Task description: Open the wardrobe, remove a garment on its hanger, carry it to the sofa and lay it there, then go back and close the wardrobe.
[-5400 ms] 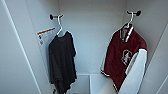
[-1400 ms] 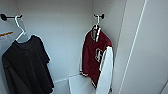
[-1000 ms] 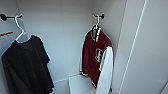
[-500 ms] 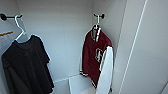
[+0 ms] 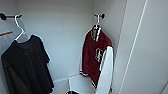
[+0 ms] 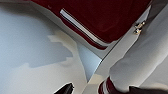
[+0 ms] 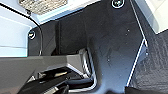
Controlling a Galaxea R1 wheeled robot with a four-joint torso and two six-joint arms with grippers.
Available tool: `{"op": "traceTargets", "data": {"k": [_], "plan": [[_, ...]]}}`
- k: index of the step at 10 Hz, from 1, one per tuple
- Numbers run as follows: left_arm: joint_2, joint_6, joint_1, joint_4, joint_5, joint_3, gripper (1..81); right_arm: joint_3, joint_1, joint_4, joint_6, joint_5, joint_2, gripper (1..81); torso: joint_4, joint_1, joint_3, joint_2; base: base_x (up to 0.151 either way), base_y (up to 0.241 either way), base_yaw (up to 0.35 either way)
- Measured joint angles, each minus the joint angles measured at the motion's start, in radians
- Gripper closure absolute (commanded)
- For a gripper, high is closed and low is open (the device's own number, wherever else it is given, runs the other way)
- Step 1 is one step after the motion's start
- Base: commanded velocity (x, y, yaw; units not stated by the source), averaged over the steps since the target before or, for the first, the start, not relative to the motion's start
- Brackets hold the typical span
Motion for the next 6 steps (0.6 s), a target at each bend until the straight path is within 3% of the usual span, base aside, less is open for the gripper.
{"op": "traceTargets", "data": {"k": [4, 6], "plan": [[0.000, -0.003, -0.149, -0.096, 0.037, 0.019, 1.0, 0.000, 0.003, 0.000, 0.000, 0.006, 0.000, 1.0, 0.000, 0.001, -0.041, 0.000, 0.000, 0.000, 0.000], [0.000, -0.003, -0.227, -0.154, 0.064, 0.048, 1.0, 0.000, 0.011, 0.000, 0.003, 0.012, 0.003, 1.0, 0.000, 0.001, -0.039, 0.001, 0.000, 0.000, 0.000]]}}
